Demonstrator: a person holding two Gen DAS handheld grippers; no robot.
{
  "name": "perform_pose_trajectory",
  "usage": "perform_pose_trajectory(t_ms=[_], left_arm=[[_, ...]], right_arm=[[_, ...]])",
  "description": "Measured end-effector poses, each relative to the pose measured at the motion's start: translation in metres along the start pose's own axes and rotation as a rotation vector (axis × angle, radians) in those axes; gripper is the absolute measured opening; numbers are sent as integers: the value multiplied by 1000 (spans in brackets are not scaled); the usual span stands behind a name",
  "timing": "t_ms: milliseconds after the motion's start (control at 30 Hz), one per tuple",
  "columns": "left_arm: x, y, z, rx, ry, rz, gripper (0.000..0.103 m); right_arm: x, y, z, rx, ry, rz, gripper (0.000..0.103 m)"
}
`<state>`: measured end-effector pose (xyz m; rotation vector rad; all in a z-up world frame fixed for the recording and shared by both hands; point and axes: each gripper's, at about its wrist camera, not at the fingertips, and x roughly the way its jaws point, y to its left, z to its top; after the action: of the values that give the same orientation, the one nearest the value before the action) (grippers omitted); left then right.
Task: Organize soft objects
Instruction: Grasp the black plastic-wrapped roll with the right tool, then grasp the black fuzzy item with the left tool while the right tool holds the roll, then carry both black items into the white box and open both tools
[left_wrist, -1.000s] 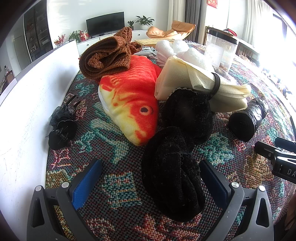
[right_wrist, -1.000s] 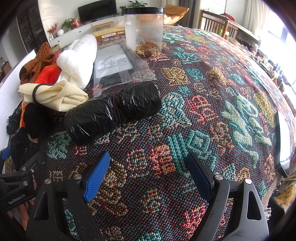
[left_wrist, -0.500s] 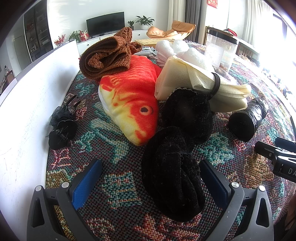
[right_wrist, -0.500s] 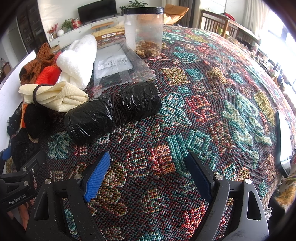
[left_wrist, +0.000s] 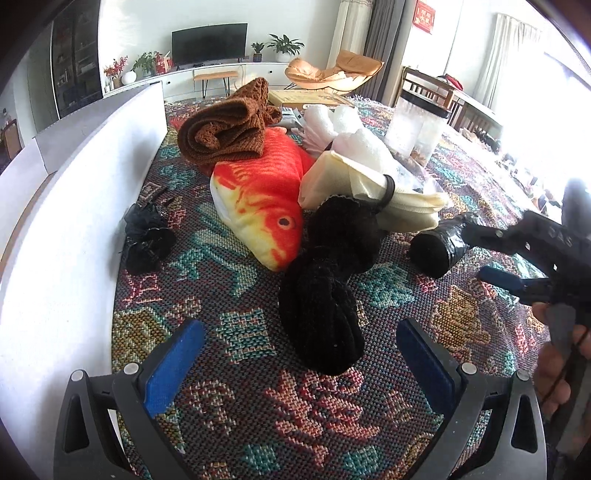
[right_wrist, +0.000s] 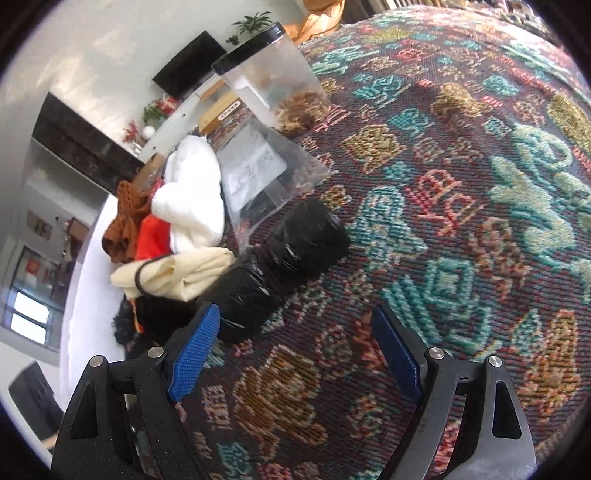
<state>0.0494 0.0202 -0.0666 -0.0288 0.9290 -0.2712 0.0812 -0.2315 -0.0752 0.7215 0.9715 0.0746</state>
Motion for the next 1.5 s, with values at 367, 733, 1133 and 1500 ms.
perform_pose_trajectory(t_ms=[367,733,1133,1500], left_arm=[[-10,-13,20,84,7,3,103],[57,-36,29,119,196,115,51],[-62,7,31,-59,15,-113,28],[-165,161,32,-269,-156,167,29]], right_arm=[[-2,15,14,-133,35,-147,46],[-52,-6,-11,-232,-142,-205,45],[-87,19,-8,-202,-74,76,45],[-58,236,-70,-486,166,457,45]])
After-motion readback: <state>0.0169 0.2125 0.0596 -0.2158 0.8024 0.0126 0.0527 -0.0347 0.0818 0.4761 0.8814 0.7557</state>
